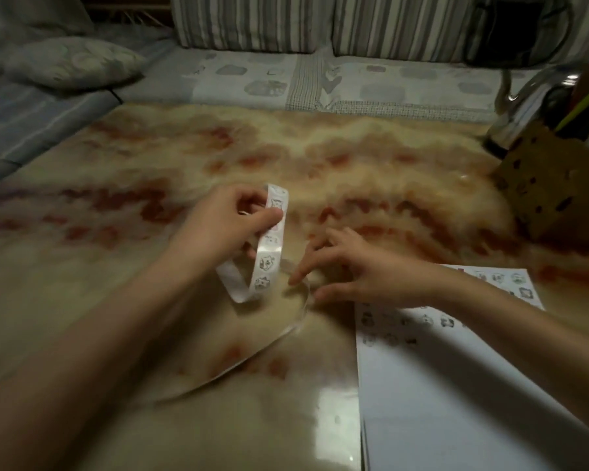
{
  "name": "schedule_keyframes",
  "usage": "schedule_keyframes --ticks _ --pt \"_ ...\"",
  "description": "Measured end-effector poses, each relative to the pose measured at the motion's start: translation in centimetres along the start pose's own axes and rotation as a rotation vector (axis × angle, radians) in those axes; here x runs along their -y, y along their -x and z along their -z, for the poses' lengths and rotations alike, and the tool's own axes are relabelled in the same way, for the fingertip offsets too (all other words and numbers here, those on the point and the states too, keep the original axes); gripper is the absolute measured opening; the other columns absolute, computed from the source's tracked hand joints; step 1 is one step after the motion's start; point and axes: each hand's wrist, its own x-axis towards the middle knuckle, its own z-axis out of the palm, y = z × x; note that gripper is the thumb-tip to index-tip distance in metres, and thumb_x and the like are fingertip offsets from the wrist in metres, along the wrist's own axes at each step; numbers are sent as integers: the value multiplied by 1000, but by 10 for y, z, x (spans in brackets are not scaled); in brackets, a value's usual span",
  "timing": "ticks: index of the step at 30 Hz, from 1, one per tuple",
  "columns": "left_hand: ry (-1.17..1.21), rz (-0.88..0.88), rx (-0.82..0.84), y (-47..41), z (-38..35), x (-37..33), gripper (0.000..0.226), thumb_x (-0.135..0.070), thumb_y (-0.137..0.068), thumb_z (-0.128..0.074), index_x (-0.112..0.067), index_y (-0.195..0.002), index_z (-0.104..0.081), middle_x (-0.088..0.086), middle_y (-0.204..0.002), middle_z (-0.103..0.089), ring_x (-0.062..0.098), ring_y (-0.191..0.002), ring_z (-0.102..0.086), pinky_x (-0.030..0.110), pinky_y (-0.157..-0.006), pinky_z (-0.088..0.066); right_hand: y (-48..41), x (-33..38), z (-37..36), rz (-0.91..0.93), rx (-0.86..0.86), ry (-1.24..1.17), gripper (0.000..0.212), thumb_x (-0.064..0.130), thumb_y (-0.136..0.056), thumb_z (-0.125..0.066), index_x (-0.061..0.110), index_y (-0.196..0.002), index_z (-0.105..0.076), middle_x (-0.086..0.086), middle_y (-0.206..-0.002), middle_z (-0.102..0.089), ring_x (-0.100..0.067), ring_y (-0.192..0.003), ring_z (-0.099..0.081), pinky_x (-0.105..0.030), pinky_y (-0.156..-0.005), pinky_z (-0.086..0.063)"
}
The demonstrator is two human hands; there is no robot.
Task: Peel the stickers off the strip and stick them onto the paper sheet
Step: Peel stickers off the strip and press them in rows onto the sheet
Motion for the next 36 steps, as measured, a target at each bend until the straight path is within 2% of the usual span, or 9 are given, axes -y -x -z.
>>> schedule_keyframes --ticks 6,9,12,14,16,21,29,33,36 --pt "-261 50 -118 23 15 11 26 -15 -80 -71 -17 -105 -63 0 -73 -67 5 -50 -59 19 -46 -47 21 19 -5 1 -189 179 12 27 -75 -78 31 -81 -68 -1 -117 -49 -22 -115 -33 -23 -100 -26" --pt "-521 160 -145 42 25 16 52 -19 -77 -72 -11 -125 -52 11 -109 -65 24 -99 -61 31 -76 -45 42 38 3 -27 -214 109 13 33 -79 -74 39 -79 -62 8 -122 -53 -16 -119 -32 -35 -108 -24" --pt "-626 -28 -237 73 20 4 44 -18 -85 -65 -12 -125 -49 11 -132 -44 28 -123 -39 35 -94 -37 60 55 6 -92 -175 29 10 33 -82 -71 29 -91 -69 22 -103 -51 8 -109 -31 -30 -105 -22" --pt "-433 -228 -231 96 10 -16 23 -18 -89 -61 -16 -112 -60 2 -116 -56 16 -107 -51 17 -87 -38 67 60 5 -131 -152 41 14 32 -83 -70 25 -96 -69 22 -94 -45 16 -97 -30 -25 -100 -20" --pt "-284 -248 -43 115 -2 -34 10 -28 -91 -58 -25 -96 -66 -10 -94 -66 3 -83 -58 3 -69 -37 70 68 2 -119 -146 54 9 33 -83 -70 32 -91 -67 19 -93 -50 4 -101 -34 -25 -100 -23" --pt "-131 -122 181 142 -20 -31 8 -21 -83 -70 -26 -77 -66 -13 -58 -66 -5 -53 -59 10 -51 -42 81 72 0 -71 -179 -151 8 23 -82 -73 18 -87 -69 0 -86 -65 -1 -86 -53 -16 -83 -40" --pt "128 -56 159 163 -26 -21 5 -13 -85 -66 -10 -87 -70 -4 -75 -74 3 -65 -67 16 -60 -49 104 63 -15 -91 -447 -1073 35 3 -71 -66 9 -105 -63 -2 -78 -65 -14 -74 -64 -24 -77 -54" --pt "145 -15 183 171 -35 -15 5 -12 -81 -70 -16 -86 -70 -4 -81 -75 8 -75 -70 20 -70 -53 107 73 -24 -93 -507 -1139 41 0 -68 -68 6 -108 -61 -3 -70 -63 -13 -65 -65 -27 -63 -57" --pt "171 -25 195 175 -36 -16 31 -17 -71 -79 -24 -99 -69 -8 -97 -74 3 -93 -67 22 -87 -50 109 80 -27 -92 -543 -1045 40 -10 -74 -67 2 -111 -59 -6 -70 -62 -15 -62 -64 -27 -60 -55"
